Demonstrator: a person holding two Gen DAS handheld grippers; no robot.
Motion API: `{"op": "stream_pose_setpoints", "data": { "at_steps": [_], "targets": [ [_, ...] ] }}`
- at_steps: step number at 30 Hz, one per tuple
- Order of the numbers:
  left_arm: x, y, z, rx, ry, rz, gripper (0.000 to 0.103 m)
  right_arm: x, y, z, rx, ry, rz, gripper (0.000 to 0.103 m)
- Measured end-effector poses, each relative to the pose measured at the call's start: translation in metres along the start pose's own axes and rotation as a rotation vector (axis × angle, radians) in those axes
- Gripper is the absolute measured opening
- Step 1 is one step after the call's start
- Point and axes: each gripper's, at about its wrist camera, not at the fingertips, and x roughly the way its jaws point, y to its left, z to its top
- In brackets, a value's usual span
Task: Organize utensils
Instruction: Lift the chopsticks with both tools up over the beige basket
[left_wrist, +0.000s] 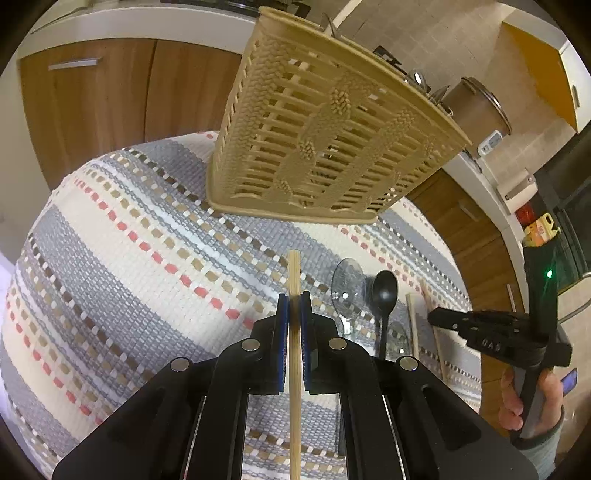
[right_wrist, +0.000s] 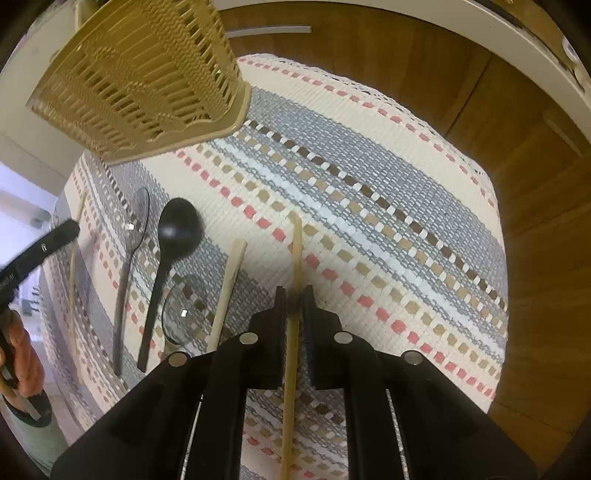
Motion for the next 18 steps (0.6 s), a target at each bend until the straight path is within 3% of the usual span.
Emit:
{"op": "stream_pose_setpoints", "data": {
  "at_steps": [7,12,18],
  "targets": [
    [-0.014,-0.016,0.006,0.033,-0.073,0.001,0.004,-0.001,0.023,-0.009,-0.073,-0.05,-0.071,0.004],
    [-0.041,-0.024,0.011,0.052,-0.169,-0.016,0.004,-0.025,0.021,-0.017,-0.051,-0.155,0.034,0.004],
    [-0.093,-0.041,0.029,0.095,-0.367,-0.043,0.004,-0.078,0.022,-0.009,-0.046,-0.33,0.144,0.004]
  ]
}}
